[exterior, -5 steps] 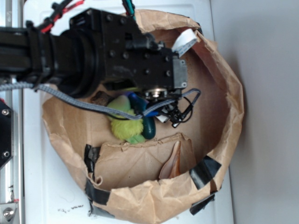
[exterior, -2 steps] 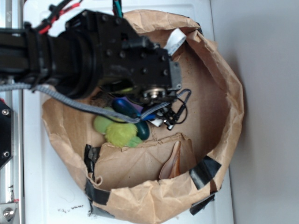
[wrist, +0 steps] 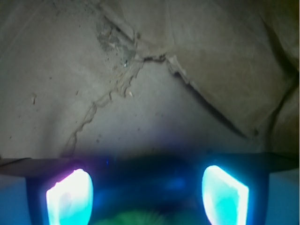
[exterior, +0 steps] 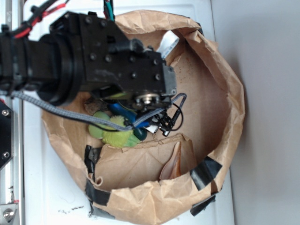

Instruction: Grab the plastic pickle.

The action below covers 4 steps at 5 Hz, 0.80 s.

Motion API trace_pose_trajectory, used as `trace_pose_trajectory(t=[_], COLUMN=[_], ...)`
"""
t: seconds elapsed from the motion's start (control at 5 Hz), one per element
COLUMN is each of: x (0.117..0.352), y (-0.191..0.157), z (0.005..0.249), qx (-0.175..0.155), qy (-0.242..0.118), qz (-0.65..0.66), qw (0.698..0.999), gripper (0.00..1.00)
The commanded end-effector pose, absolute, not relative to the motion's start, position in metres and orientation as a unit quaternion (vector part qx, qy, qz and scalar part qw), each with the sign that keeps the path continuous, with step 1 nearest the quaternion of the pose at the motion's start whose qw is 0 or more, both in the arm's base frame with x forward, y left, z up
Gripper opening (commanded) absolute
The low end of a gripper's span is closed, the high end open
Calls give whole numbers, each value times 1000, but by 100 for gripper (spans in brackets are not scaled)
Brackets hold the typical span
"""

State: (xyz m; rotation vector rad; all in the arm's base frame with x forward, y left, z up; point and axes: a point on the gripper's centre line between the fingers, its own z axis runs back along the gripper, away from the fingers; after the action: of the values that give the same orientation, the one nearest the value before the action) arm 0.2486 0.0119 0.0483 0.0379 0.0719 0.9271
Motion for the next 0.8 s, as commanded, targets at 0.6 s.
trace_pose_trajectory(t=[0.6], x=[264], y=[24], z=[67], qx=[31], qy=[-30], qz=[339], qw=[940], gripper=[100])
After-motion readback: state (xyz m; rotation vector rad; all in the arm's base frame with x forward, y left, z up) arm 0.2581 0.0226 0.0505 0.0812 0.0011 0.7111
